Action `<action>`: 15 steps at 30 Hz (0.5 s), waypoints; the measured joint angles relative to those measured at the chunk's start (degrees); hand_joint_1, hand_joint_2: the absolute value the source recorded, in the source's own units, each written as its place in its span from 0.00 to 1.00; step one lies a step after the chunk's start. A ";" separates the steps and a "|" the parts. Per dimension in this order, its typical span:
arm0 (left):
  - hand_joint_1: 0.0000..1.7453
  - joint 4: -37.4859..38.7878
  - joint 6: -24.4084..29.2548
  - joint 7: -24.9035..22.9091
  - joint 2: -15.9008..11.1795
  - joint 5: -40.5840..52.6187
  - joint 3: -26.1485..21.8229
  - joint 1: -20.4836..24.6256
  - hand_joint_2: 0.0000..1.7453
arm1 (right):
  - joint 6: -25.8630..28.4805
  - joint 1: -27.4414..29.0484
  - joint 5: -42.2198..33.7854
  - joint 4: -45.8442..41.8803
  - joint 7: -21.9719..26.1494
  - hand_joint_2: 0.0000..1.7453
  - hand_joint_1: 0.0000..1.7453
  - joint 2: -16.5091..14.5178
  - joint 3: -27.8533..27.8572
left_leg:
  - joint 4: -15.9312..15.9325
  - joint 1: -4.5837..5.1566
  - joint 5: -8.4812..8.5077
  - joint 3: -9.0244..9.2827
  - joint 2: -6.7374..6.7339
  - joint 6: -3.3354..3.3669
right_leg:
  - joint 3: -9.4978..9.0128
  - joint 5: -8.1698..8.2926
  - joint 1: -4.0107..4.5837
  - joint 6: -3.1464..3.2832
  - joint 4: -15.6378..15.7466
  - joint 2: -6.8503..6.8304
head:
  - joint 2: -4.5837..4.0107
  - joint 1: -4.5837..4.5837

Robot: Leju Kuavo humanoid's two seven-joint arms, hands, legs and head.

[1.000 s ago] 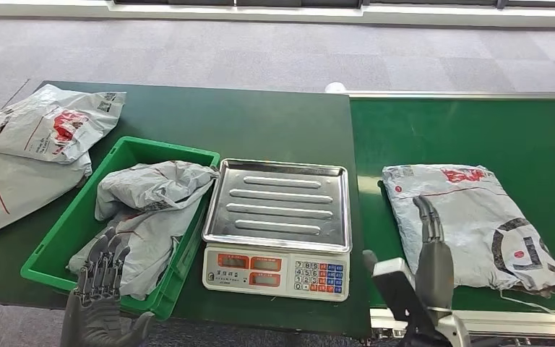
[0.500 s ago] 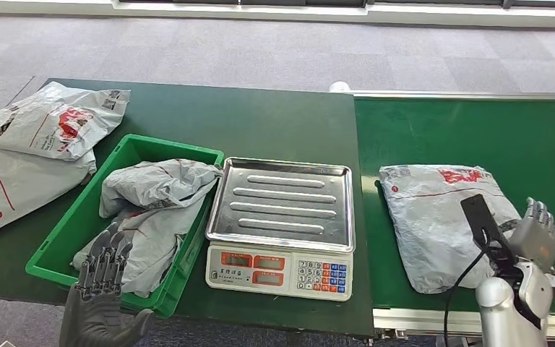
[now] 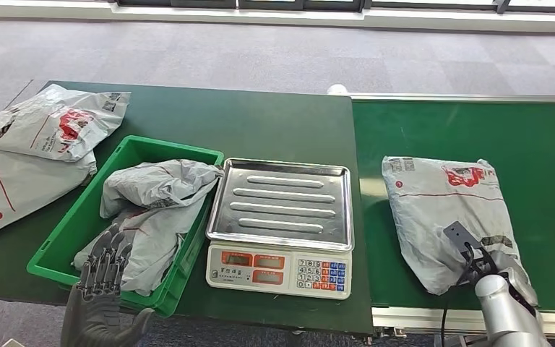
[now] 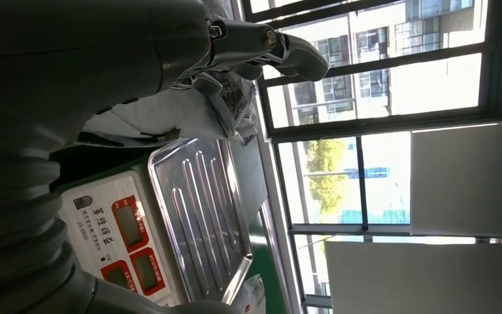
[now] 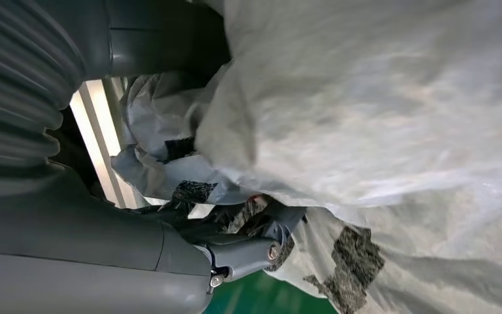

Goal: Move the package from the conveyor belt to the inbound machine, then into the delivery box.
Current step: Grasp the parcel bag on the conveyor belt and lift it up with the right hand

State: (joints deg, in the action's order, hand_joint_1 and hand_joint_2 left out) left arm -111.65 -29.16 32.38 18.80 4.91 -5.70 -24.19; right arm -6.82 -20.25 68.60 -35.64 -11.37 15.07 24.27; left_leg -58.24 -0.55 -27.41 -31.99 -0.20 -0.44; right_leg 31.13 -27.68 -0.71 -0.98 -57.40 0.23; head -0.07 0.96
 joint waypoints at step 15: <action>0.00 -1.54 -0.67 0.56 1.02 -1.30 -1.85 -1.79 1.00 | 16.33 2.47 -17.42 -13.21 12.30 1.00 1.00 -3.10 -2.24 | -0.01 0.03 0.26 -0.53 0.33 -0.11 | 0.38 0.14 -0.03 0.01 -0.10 -0.22 | 0.00 0.00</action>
State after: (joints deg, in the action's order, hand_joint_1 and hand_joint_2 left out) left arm -113.19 -29.83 32.94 19.81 3.61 -7.55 -25.98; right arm 9.51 -17.78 51.17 -48.85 0.93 11.97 22.03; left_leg -58.25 -0.52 -27.14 -32.51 0.13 -0.55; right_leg 31.51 -27.54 -0.74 -0.97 -57.50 0.00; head -0.07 0.96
